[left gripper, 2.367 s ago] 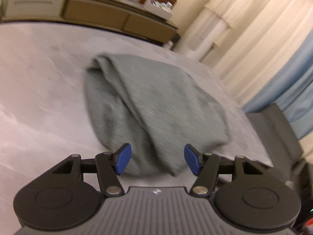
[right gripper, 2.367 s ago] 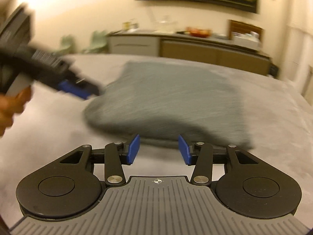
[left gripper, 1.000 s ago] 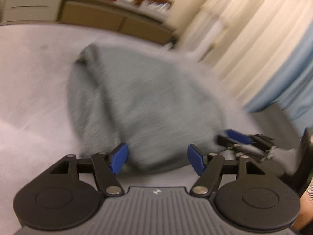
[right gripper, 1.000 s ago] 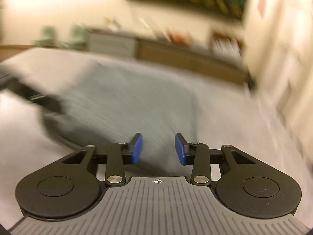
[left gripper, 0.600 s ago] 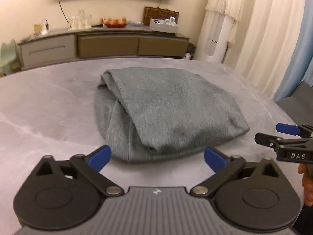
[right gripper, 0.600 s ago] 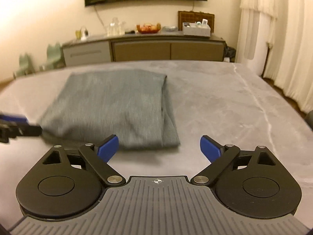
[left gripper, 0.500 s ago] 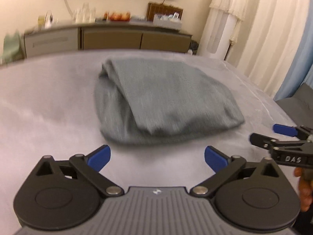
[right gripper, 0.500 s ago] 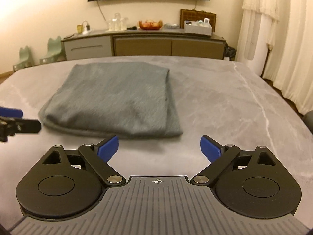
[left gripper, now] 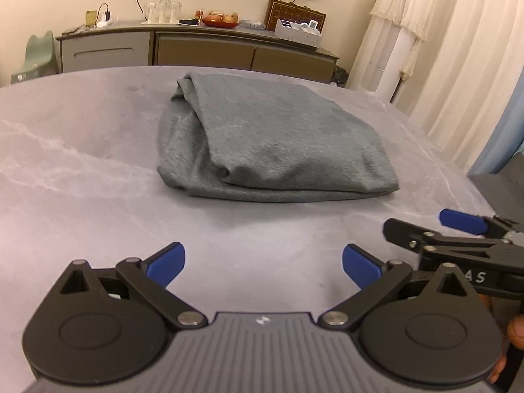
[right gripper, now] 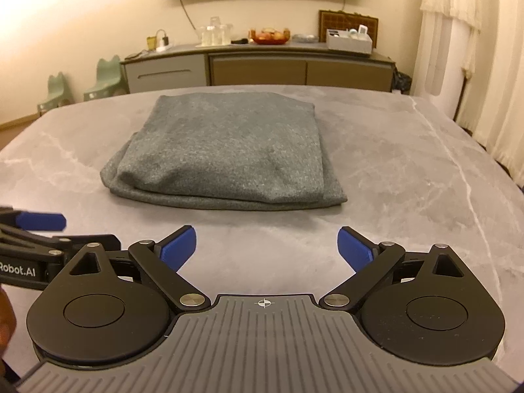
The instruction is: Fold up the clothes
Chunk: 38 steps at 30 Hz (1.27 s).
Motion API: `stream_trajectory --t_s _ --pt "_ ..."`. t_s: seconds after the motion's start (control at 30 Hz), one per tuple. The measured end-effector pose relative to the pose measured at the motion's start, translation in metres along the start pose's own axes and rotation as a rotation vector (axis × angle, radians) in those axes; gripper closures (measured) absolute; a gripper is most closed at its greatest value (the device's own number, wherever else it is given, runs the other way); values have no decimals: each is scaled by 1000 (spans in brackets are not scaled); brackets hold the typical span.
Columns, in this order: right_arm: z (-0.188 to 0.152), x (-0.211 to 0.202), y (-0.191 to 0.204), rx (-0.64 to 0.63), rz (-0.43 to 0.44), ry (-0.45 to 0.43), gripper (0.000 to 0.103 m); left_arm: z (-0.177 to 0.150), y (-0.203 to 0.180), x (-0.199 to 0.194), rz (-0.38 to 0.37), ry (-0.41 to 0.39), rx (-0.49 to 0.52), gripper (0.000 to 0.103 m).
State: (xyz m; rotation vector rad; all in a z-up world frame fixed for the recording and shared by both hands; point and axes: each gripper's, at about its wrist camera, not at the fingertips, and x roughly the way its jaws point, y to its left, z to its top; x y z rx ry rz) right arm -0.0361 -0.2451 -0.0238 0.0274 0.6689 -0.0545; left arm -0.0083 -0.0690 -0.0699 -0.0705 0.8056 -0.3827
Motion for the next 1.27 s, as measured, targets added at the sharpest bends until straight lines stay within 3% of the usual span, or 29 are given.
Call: stream_trajectory --t_s 0.57,0.9,1.27 --pt "-1 2 6 -32 -42 0 7 -2 -7 4 41 -13 15 0" --pt "-2 1 5 -45 -49 -5 6 -2 -12 -7 43 -78 37 0" --pt "-2 1 4 -45 -52 -1 6 -5 -11 -2 68 -57 46 0"
